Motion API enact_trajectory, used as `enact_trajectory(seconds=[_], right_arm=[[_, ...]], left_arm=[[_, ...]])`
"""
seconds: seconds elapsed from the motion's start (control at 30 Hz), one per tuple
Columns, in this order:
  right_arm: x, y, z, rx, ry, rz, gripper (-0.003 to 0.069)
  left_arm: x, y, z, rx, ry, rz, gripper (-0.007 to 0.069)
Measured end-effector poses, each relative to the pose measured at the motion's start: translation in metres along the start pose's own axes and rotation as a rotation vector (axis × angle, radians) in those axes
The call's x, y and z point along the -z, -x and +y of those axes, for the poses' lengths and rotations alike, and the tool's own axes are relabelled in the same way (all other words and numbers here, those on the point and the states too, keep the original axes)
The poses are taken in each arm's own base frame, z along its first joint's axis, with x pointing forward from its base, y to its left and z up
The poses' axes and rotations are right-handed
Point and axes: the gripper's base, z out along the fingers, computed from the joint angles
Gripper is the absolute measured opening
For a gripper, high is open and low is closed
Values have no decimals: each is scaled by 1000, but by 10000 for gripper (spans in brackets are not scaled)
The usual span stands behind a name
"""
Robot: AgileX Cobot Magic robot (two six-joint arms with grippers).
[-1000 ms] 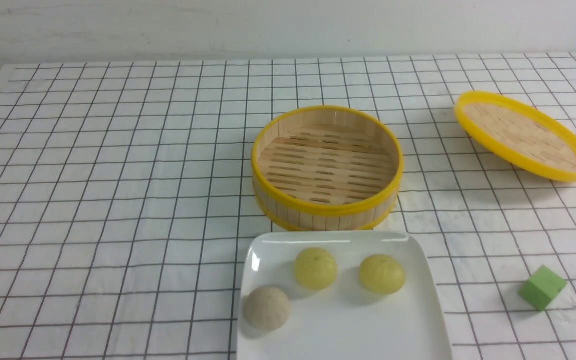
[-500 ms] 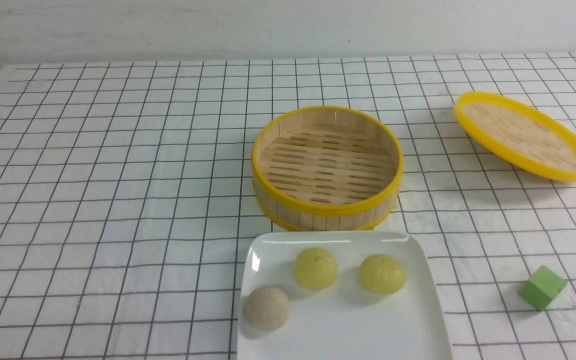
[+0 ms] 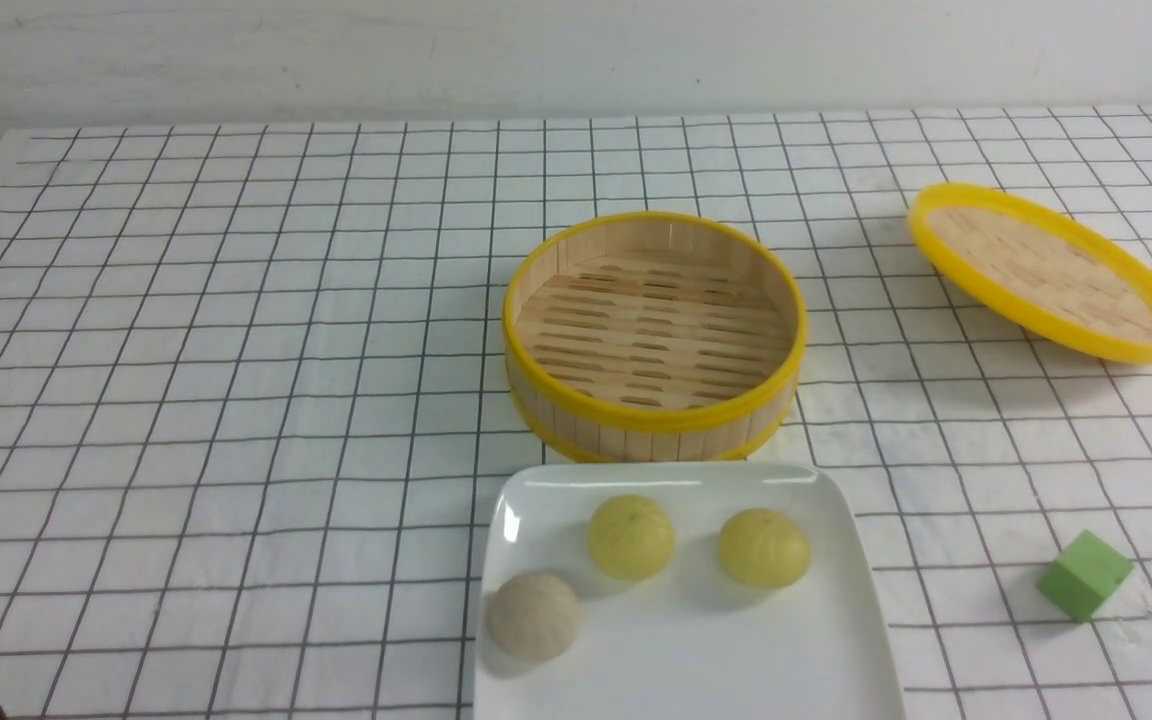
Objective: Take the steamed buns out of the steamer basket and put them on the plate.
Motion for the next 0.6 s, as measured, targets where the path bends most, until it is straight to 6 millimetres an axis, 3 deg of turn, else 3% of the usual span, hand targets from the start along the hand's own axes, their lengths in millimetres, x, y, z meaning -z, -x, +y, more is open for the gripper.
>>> enact_trajectory(seconds=[0.6], right_arm=[[0, 0, 0, 0, 0, 0, 225]], left_arm=[[0, 0, 0, -17, -3, -2, 240]])
